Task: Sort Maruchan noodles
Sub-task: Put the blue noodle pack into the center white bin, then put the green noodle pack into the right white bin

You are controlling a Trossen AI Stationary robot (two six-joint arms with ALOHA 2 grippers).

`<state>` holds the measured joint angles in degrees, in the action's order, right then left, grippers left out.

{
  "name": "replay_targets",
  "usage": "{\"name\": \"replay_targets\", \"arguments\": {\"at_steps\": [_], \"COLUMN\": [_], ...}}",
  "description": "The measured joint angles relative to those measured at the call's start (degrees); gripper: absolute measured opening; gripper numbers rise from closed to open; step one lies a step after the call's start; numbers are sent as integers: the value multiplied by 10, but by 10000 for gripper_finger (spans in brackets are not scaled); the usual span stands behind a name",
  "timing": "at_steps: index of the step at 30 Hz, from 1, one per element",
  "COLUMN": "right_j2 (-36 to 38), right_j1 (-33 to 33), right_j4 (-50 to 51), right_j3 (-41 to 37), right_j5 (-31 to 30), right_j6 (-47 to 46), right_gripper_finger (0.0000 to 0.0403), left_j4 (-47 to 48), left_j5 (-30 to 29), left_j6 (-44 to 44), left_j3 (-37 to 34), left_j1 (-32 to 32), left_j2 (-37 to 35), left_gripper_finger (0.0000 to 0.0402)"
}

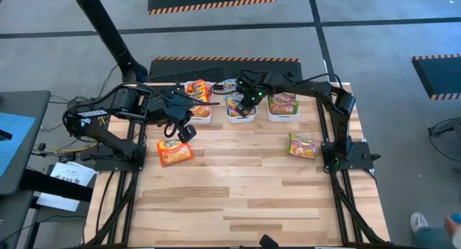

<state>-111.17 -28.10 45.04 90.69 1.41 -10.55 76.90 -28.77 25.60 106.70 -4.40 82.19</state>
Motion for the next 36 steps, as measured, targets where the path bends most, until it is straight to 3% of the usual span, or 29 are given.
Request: {"name": "replay_targets", "arguments": {"at_steps": [11,22,36], "right_j2": [-1,4,55], "right_j1": [0,11,120], "right_j4": [85,258,379], "right_j3": [82,150,148], "right_j5": [0,0,-9], "right_j6": [22,43,-69], "right_gripper_finger": [120,120,120], "left_j4": [8,24,86], "left_j5": [15,-6,-18], "left_j6": [8,19,6], "left_j3": [0,0,0], "left_j1": [0,-3,-3], "left_j2": [0,-19,-69], "left_gripper_finger": [25,25,25]}}
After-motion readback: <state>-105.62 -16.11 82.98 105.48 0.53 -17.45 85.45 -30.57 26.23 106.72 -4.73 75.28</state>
